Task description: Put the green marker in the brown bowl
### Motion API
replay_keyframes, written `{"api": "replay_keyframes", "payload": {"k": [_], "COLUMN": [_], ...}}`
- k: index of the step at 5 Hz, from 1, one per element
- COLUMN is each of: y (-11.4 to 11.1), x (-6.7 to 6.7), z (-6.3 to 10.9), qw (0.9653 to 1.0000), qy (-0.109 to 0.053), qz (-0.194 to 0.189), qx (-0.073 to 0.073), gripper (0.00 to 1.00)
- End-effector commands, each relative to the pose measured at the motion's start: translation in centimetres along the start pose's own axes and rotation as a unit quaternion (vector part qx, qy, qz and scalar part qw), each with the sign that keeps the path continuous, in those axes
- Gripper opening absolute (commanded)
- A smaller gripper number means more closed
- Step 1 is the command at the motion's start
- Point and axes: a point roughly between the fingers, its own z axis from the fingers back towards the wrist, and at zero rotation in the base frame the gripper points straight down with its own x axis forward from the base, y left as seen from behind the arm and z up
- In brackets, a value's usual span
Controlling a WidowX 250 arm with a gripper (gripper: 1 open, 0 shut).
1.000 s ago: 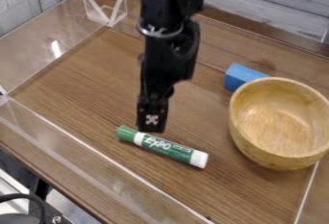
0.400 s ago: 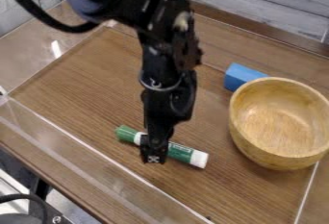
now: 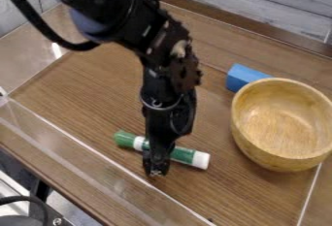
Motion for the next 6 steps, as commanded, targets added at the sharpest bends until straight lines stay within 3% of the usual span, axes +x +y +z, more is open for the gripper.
{"api": "replay_keyframes", "payload": {"k": [1,2,3,6], "y": [0.41,0.48,0.51,0.48], "x": [0.56,0.56,0.52,0.31], "z": [0.07,-0.05,-0.14,0.35], "qw": [0.9998,0.9997,0.9996,0.9994], "qy": [-0.012,-0.015,-0.018,-0.028], "qz": [-0.006,-0.006,-0.007,-0.006], "qx": [0.016,0.017,0.020,0.019], "gripper": [1.00,1.00,0.00,0.00]}}
